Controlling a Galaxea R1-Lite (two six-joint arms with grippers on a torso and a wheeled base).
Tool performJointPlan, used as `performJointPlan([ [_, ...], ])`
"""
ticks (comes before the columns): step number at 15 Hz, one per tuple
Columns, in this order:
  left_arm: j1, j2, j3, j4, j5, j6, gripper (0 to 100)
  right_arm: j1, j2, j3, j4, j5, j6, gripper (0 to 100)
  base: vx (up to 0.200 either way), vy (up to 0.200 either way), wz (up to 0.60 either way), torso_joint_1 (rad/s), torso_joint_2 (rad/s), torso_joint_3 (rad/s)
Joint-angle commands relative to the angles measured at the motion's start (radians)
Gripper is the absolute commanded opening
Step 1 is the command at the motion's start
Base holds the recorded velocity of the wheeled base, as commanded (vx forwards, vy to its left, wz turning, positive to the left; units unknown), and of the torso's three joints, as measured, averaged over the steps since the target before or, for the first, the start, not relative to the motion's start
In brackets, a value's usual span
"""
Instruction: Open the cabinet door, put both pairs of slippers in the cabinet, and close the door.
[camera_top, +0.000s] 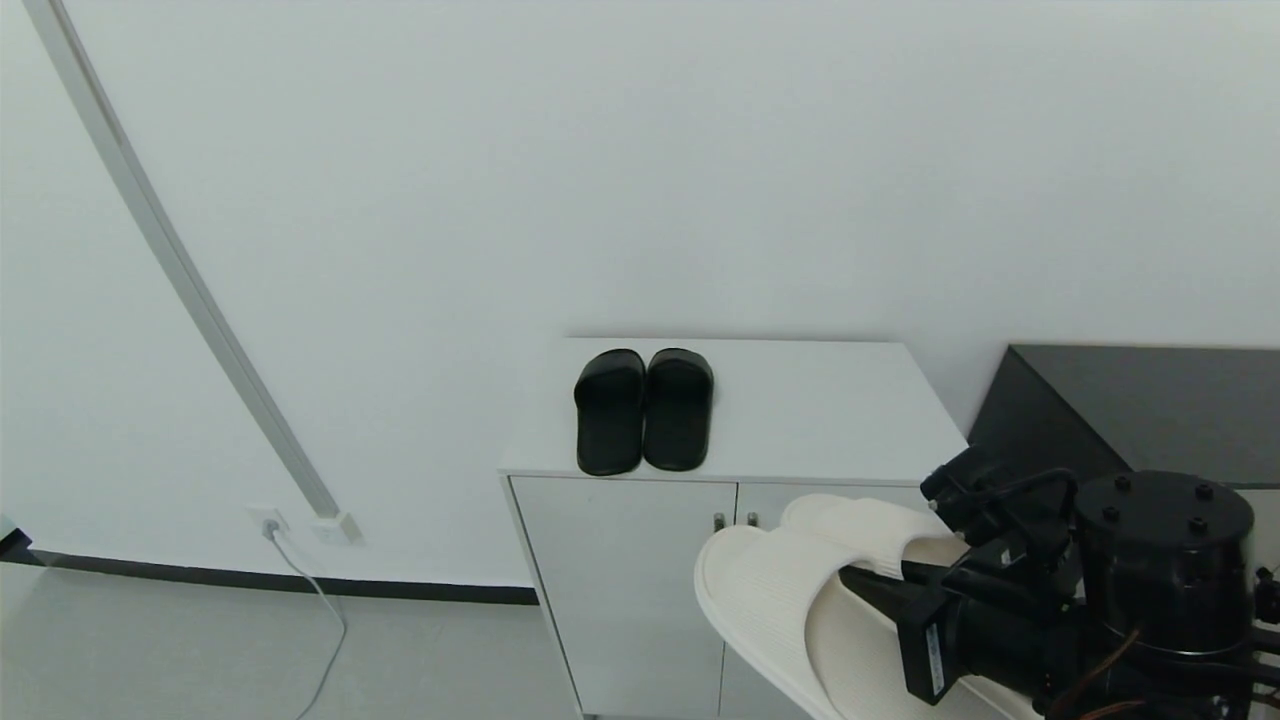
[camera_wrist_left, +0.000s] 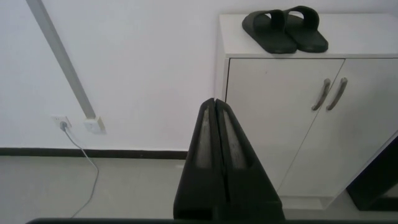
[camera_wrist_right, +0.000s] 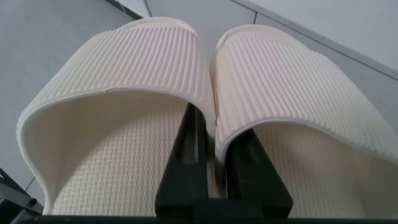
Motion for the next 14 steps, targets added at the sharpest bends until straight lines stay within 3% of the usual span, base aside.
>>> performJointPlan([
  [1,0.001,0.001,0.0,-0.001,0.001,0.0,0,0.008,0.001,0.002,0.0,-0.001,0.0,0,0.0,0.0,0.0,-0.041,0.05,0.051],
  [14,0.001,0.001,0.0,0.001,0.001,0.007,0,0.032,-0.013,0.031,-0.02,0.002,0.0,0,0.0,0.0,0.0,-0.154,0.35,0.192],
])
